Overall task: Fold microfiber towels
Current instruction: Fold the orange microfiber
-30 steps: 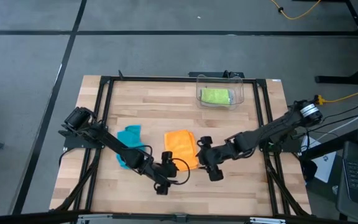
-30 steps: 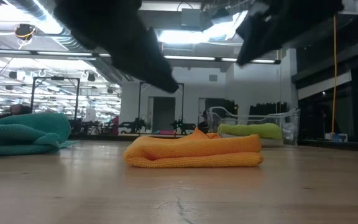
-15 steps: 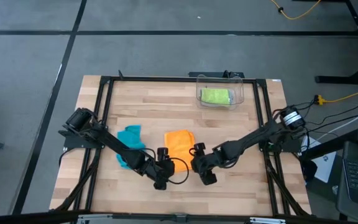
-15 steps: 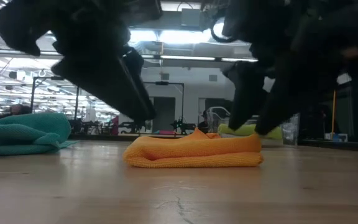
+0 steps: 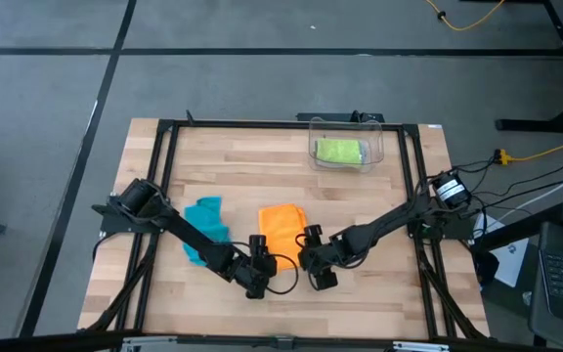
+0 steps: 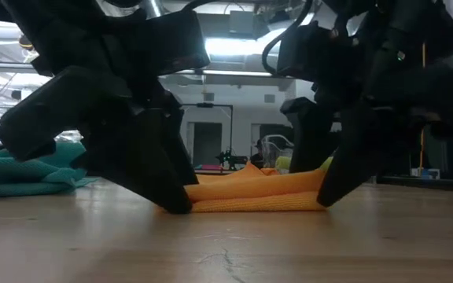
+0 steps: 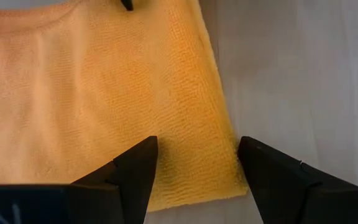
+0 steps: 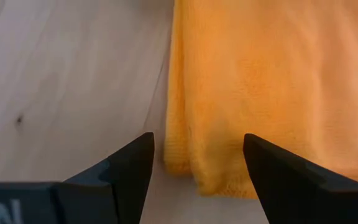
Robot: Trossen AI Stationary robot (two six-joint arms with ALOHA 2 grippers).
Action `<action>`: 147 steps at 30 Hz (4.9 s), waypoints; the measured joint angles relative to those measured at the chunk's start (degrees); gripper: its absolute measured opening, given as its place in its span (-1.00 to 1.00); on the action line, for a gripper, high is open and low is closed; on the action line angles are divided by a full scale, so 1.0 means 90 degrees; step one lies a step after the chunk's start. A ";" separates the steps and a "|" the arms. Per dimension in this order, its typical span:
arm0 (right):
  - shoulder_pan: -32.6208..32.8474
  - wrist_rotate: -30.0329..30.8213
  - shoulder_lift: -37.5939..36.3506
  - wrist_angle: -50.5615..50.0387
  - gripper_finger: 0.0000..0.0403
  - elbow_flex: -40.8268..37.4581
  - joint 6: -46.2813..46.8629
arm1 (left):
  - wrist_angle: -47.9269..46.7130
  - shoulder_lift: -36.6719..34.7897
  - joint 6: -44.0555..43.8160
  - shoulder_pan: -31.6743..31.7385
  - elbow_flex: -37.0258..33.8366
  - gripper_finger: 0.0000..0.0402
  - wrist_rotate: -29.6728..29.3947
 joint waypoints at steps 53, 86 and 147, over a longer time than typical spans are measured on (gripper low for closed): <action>0.0044 -0.0108 0.0369 0.0141 -0.29 0.0002 0.0522 | -0.0049 0.0129 0.0070 -0.0049 -0.0002 -0.43 -0.0002; 0.0562 0.0347 0.0423 -0.1079 -0.97 0.1352 0.1848 | 0.0100 -0.0504 -0.1019 -0.0540 -0.0051 -1.00 0.0134; 0.0301 0.2045 0.0403 -0.2580 -0.95 0.1892 0.3212 | -0.1191 -0.1462 -0.1366 0.0471 -0.0027 -1.00 0.0322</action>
